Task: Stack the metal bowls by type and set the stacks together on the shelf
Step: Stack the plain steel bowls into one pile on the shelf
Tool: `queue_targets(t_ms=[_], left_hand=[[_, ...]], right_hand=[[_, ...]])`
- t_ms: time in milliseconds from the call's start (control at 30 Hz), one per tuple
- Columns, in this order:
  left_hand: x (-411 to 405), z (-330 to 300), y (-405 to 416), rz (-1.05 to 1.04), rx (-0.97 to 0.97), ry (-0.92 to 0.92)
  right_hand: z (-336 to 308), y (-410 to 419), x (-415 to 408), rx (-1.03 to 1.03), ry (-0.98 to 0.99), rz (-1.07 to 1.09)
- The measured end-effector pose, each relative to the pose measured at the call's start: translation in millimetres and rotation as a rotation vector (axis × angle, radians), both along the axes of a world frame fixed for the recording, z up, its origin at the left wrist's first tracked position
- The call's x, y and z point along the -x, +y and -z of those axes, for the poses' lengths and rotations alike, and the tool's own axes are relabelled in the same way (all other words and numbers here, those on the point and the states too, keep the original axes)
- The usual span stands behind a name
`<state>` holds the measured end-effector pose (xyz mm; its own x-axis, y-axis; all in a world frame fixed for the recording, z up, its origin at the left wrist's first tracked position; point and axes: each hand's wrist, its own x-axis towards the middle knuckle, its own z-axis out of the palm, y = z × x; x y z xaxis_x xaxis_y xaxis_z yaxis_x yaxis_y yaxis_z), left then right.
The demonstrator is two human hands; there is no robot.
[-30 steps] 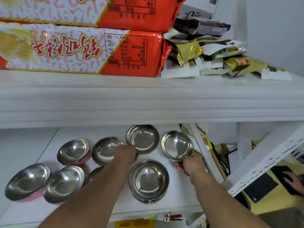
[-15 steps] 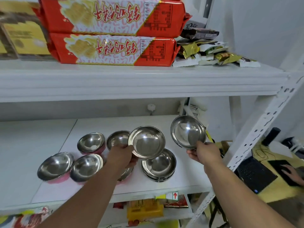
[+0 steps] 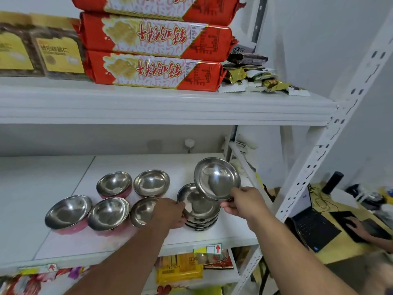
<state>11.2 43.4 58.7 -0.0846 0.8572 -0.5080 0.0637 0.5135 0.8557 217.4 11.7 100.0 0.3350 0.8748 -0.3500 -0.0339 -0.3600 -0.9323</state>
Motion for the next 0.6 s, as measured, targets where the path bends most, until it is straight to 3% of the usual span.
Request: queue_targets(t_ms=[600], left_hand=[[11,13,-7,0.010,0.065,-0.072]], right_hand=[[34,13,28,0.178,-0.104,-0.096]])
